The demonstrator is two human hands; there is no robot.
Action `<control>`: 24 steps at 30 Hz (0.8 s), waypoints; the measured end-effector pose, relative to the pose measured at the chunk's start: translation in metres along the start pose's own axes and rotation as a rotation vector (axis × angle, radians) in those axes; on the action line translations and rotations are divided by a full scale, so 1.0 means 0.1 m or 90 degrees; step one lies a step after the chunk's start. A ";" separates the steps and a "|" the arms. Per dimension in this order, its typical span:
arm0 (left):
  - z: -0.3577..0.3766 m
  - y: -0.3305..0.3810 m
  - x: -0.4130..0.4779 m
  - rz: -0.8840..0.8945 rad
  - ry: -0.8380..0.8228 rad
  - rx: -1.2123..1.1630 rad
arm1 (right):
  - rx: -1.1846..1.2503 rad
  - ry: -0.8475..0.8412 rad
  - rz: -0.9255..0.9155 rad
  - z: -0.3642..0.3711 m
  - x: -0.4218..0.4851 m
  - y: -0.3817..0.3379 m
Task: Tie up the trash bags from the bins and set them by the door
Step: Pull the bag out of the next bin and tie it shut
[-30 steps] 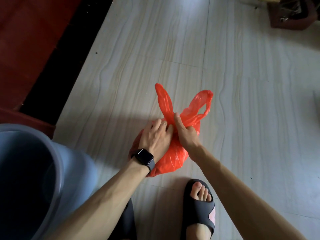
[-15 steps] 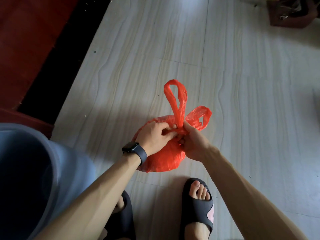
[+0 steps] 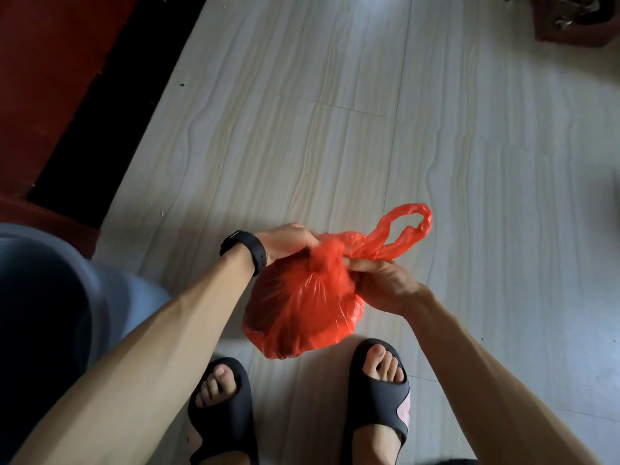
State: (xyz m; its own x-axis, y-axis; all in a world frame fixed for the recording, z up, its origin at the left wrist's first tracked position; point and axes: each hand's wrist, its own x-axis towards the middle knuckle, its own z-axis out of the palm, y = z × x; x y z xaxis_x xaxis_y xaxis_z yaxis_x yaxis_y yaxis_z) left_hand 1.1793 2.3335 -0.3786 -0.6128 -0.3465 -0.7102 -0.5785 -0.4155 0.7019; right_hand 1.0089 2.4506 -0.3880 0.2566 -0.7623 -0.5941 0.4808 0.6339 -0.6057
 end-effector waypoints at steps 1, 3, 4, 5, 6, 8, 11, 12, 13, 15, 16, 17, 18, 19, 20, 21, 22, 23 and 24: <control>0.00 0.01 -0.01 -0.018 -0.006 -0.013 | -0.005 0.005 -0.009 -0.01 0.01 0.01; 0.02 0.04 -0.03 -0.029 -0.024 -0.036 | -0.043 0.035 -0.044 0.00 0.02 0.01; 0.04 0.04 -0.04 -0.027 -0.027 -0.041 | -0.070 0.053 -0.064 0.02 0.01 0.00; 0.06 0.08 -0.08 -0.023 -0.021 -0.025 | -0.099 0.080 -0.081 0.03 0.02 -0.01; 0.05 0.08 -0.09 -0.004 -0.003 0.003 | -0.140 0.113 -0.103 0.03 0.02 -0.01; 0.04 0.04 -0.06 0.024 0.006 0.047 | -0.215 0.199 -0.139 0.05 0.05 0.01; 0.07 -0.02 0.00 0.020 0.058 0.043 | -0.272 0.292 -0.180 0.05 0.08 0.08; 0.12 0.03 -0.04 0.026 0.065 0.080 | -0.295 0.314 -0.199 0.05 0.08 0.09; 0.15 0.05 -0.04 0.025 0.070 0.049 | -0.313 0.340 -0.217 0.04 0.09 0.10; 0.20 0.09 -0.05 0.023 0.057 -0.061 | -0.321 0.383 -0.263 0.04 0.09 0.09; 0.20 0.09 -0.03 0.029 0.067 -0.088 | -0.297 0.390 -0.279 0.03 0.09 0.07; 0.21 0.09 -0.02 0.043 0.087 -0.096 | -0.241 0.380 -0.286 0.03 0.11 0.05; 0.22 0.09 -0.03 0.059 0.111 -0.094 | -0.183 0.357 -0.283 0.03 0.12 0.01; 0.22 0.08 -0.02 0.073 0.130 -0.094 | -0.138 0.332 -0.274 0.04 0.12 -0.03; 0.21 0.05 -0.01 0.082 0.135 -0.089 | -0.118 0.305 -0.263 0.06 0.11 -0.07; 0.21 0.05 -0.01 0.085 0.127 -0.086 | -0.113 0.287 -0.256 0.06 0.12 -0.10; 0.21 0.03 -0.02 0.082 0.118 -0.087 | -0.119 0.277 -0.252 0.06 0.12 -0.11; 0.21 0.03 -0.04 0.081 0.117 -0.088 | -0.126 0.275 -0.253 0.06 0.12 -0.12; 0.19 0.01 -0.05 0.082 0.119 -0.090 | -0.138 0.279 -0.257 0.07 0.11 -0.14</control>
State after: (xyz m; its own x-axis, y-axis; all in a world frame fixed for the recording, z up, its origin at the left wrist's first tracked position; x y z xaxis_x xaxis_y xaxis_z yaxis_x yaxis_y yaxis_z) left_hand 1.1715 2.3511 -0.3728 -0.5590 -0.5485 -0.6218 -0.4130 -0.4662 0.7824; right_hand 1.0111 2.4324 -0.3828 -0.2987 -0.8521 -0.4298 0.2760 0.3540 -0.8936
